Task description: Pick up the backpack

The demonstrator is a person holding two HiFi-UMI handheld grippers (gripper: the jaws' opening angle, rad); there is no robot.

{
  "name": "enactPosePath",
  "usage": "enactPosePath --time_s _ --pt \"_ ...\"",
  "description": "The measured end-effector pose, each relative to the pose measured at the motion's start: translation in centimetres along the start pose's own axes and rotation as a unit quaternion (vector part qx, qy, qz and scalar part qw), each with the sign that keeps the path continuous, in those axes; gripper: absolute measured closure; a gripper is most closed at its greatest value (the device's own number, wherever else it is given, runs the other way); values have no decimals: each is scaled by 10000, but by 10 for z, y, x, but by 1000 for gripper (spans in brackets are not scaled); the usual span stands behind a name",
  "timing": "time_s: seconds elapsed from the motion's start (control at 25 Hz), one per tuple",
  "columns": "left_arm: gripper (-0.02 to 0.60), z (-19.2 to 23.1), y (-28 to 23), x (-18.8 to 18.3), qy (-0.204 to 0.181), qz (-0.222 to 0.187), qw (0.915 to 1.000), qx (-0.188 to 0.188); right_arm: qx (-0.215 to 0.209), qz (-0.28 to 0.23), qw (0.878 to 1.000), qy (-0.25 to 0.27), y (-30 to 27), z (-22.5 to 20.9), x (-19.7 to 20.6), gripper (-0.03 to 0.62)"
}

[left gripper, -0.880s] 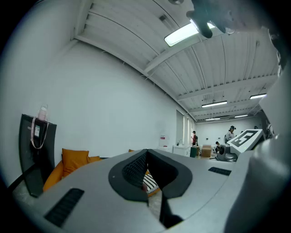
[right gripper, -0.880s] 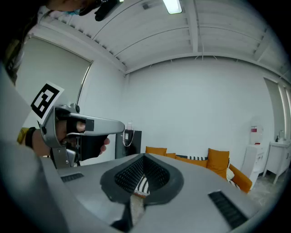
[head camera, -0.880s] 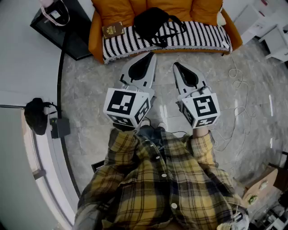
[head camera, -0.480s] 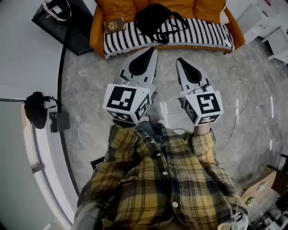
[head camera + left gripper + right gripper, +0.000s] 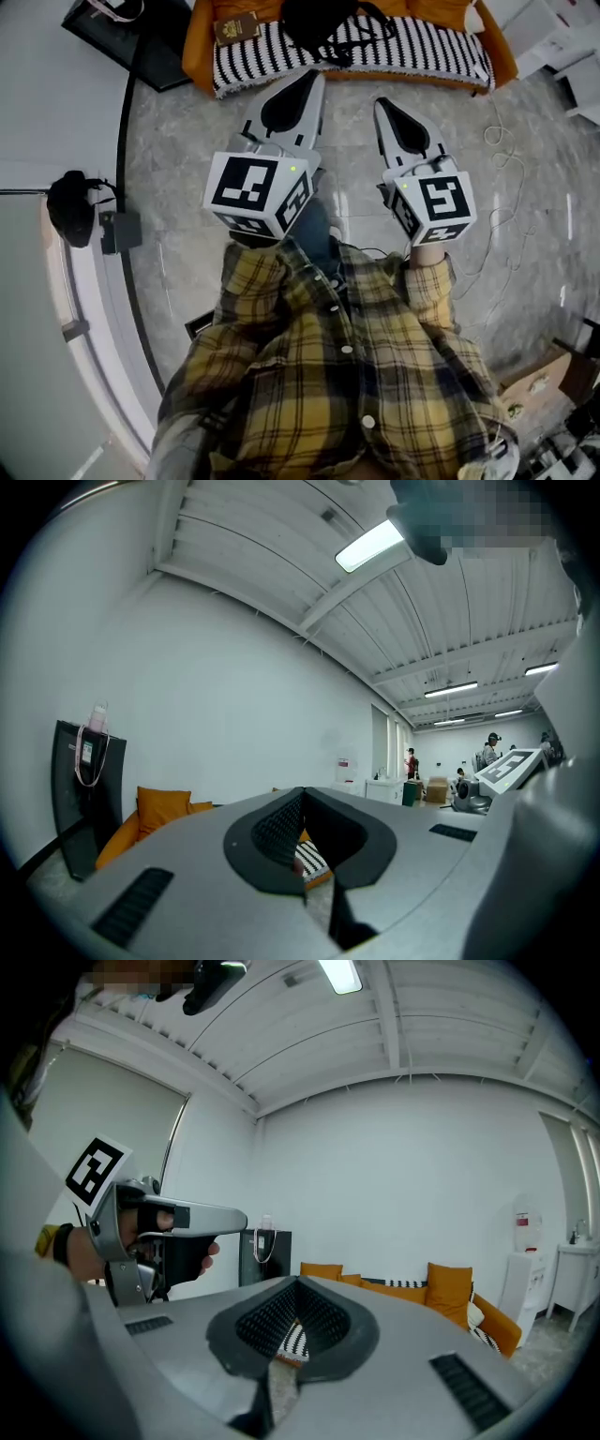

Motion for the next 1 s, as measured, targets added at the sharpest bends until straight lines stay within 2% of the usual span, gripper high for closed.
enactPosePath --time_s 0.12,0.32,1.0 --pt "565 8 -7 1 50 -9 10000 -14 -37 5 10000 2 -10 -3 -1 579" --pt "565 22 -40 -5 52 -41 10000 -66 -9 21 10000 -20 -32 -33 -2 579" --pt "565 183 -172 -54 122 94 9999 -5 79 188 9998 -50 -221 -89 -77 579"
Point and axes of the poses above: the fingertips, and each gripper's own axes: y backward along the fingers, z to its left, x out of its underside, the point moved 2 cm from there along y, backward along the fingers, and after that the axes turned 15 degrees about z, right-handed, at the moved point
